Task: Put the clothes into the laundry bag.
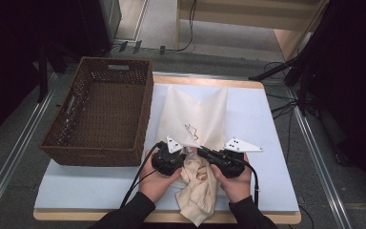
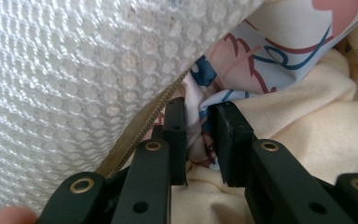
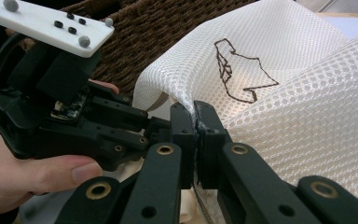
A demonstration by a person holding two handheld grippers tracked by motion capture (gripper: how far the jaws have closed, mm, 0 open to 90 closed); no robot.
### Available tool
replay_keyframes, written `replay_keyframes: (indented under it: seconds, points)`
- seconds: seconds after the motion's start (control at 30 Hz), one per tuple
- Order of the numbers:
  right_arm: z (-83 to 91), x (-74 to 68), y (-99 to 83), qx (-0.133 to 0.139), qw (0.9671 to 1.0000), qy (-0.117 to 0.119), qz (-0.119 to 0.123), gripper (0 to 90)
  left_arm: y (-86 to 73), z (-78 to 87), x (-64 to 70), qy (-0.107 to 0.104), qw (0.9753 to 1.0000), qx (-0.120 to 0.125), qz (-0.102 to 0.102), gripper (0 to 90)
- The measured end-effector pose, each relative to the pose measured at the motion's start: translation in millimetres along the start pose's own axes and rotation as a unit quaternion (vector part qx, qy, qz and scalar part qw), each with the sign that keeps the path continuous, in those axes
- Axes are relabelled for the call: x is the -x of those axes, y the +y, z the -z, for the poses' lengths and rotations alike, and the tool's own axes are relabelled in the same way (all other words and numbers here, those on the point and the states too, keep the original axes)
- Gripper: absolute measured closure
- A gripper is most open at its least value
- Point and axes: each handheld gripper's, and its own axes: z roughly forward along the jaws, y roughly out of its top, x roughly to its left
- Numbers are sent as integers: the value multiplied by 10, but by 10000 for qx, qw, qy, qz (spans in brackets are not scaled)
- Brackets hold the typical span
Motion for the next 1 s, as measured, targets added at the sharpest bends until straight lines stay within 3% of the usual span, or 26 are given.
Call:
replay_keyframes:
  seconds: [0.17,0.33,0.4,0.47,0.53,0.6,0.73,0.8,0.83,0.93,1.0]
  points:
    - [23,42,0,39,10000,-45,-41,884,18,143,-49,-107,9994,286,164,715]
    - [61,71,29,164,9998,-75,-103,885,15,224,-8,-104,9967,801,25,743]
    - [64,72,30,160,9998,-74,-135,885,19,205,3,-96,9966,824,-3,744]
    - [56,75,24,152,9998,-83,-120,884,20,160,-5,64,9969,781,1,746]
    - [43,67,16,115,9999,-66,-80,885,22,106,-40,402,9970,664,73,760]
    - [25,49,8,57,9999,-87,18,884,19,50,-122,493,9965,600,310,766]
    - [1,40,-11,-64,9997,-199,89,884,25,50,-157,155,9984,403,361,679]
    - [3,61,-17,-50,9998,-196,27,884,28,132,-163,-75,9984,383,415,561]
    - [4,70,-17,-32,9998,-213,33,884,28,183,-168,-302,9979,337,471,504]
    - [16,77,-11,-21,9997,-248,-4,884,17,253,-147,-676,9970,8,389,408]
    - [19,78,-9,-4,9996,-268,14,884,-1,314,-108,-689,9973,-92,226,365]
